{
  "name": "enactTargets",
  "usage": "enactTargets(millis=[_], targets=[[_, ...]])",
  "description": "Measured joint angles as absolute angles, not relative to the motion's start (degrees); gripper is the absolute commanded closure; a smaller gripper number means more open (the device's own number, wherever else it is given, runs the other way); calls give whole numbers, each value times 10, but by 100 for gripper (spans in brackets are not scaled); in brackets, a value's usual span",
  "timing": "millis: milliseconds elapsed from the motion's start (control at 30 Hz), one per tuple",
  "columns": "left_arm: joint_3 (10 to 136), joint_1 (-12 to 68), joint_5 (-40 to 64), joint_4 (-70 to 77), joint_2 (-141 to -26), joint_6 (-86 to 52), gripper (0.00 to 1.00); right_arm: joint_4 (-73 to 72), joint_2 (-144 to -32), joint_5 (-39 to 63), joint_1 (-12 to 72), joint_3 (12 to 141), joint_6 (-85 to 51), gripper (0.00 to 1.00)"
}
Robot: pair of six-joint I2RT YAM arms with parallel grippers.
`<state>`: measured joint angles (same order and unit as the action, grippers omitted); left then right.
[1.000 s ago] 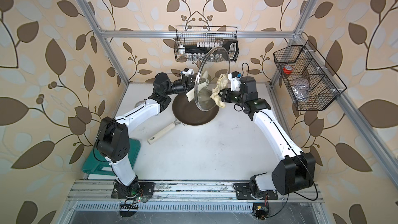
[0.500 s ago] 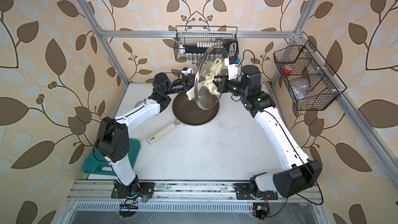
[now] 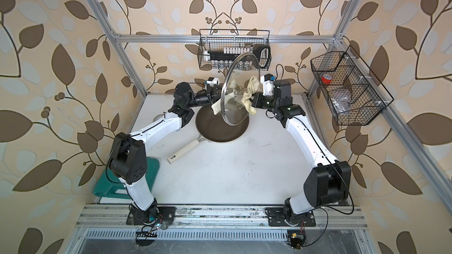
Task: Wipe the pot lid with a cloth
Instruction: Wipe the pot lid.
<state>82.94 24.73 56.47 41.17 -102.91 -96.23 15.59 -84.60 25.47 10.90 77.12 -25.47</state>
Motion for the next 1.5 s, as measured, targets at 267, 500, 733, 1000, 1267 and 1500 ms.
enactTargets(millis=[267, 500, 733, 1000, 1267, 1500], targets=[[826, 248, 527, 402, -1029, -941, 100, 160, -737, 270, 199, 698, -255, 100], [825, 247, 520, 323, -1028, -877, 100, 154, -725, 287, 231, 768, -254, 100], [818, 246, 537, 244, -1013, -833, 100, 159, -795, 275, 193, 898, -251, 100], [815, 247, 577, 239, -978, -815, 100, 148, -872, 230, 115, 937, -267, 100], [815, 247, 580, 252, -959, -814, 100, 132, -866, 216, 103, 829, -268, 100], [815, 248, 552, 239, -959, -805, 100, 140, -804, 220, 156, 717, -270, 100]])
